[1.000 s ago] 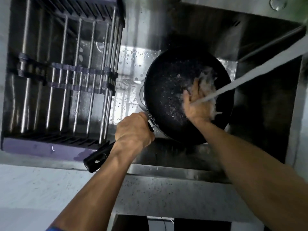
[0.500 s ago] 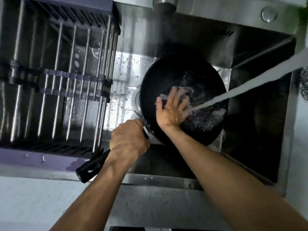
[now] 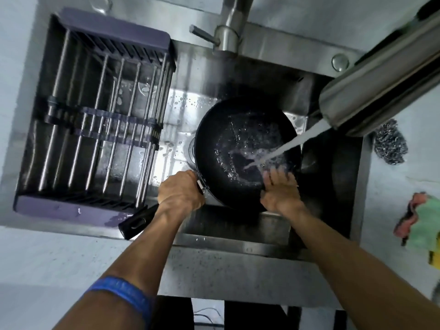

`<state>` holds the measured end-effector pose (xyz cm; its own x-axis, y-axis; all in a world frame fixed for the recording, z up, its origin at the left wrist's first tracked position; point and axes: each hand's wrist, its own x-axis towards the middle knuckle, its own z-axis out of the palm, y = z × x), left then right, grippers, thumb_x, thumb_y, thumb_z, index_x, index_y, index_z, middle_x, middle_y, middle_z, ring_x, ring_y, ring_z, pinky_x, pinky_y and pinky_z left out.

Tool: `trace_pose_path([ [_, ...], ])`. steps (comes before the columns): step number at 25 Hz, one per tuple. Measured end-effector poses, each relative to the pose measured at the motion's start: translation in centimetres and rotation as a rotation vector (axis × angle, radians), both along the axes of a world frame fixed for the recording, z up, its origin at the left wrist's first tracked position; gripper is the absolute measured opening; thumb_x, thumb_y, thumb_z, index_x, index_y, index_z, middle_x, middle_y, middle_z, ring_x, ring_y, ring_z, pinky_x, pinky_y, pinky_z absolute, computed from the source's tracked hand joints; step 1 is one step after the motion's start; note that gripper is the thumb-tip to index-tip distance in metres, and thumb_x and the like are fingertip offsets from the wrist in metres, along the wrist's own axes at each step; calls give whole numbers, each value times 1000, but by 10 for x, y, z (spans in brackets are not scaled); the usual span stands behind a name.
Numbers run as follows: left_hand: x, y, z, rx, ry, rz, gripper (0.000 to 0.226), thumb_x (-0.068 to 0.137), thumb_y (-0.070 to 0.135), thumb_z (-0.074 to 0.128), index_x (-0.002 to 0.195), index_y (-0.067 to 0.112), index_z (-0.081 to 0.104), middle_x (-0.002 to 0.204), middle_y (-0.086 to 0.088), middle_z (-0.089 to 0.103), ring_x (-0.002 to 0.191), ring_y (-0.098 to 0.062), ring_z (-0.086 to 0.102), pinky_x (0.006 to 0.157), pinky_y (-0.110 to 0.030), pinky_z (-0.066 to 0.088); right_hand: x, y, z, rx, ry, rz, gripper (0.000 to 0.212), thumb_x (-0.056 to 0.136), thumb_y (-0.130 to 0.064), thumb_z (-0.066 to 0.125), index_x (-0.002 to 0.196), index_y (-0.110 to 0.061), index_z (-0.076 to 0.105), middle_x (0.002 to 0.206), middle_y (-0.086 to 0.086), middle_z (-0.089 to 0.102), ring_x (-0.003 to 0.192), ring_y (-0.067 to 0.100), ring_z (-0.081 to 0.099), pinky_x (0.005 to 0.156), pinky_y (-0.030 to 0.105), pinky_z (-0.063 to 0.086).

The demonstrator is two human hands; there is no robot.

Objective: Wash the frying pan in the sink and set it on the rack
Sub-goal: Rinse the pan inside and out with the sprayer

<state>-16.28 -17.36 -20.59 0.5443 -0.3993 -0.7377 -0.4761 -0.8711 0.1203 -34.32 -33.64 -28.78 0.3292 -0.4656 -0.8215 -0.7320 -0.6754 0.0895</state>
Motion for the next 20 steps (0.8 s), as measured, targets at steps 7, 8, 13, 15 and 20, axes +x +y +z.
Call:
trace_pose_path([
  [7, -4, -4, -6, -6, -91, -55, 23, 77, 18, 71, 99, 20, 64, 93, -1, 66, 91, -24, 66, 76, -31, 52, 33, 30, -22, 51, -151, -233, 67, 102, -56, 26, 158, -31, 1, 167, 10, 3, 152, 34, -3, 122, 49, -3],
  [8, -4, -4, -8, -10, -86, -62, 24, 76, 19, 72, 98, 20, 63, 91, -1, 65, 90, -24, 66, 75, -31, 52, 50, 36, -29, 8, -214, -278, 67, 101, -56, 25, 158, -28, 3, 167, 10, 3, 152, 36, 2, 122, 51, -1],
  [13, 0, 0, -18, -16, -72, -114, 25, 72, 24, 72, 93, 20, 59, 67, 4, 50, 66, -21, 54, 64, -29, 47, 72, 7, -39, 40, -457, -141, 66, 101, -51, 38, 156, -41, 2, 166, -9, -13, 153, 20, -9, 120, 42, -4],
  [15, -4, 0, -19, -14, -115, -155, 24, 73, 27, 71, 92, 18, 60, 60, 5, 44, 61, -19, 49, 61, -28, 44, 34, -7, -19, 105, -315, -352, 67, 99, -46, 50, 157, -30, 20, 167, -2, 5, 153, 21, 6, 120, 34, 7],
  [20, -19, 11, -7, 27, -353, -385, 42, 92, 36, 57, 121, 9, 42, 93, -4, 54, 80, -18, 53, 66, -34, 45, 0, -8, 104, 376, -671, -777, 39, 97, -15, 60, 136, -19, 56, 131, 0, 62, 119, 16, 59, 91, 21, 42],
])
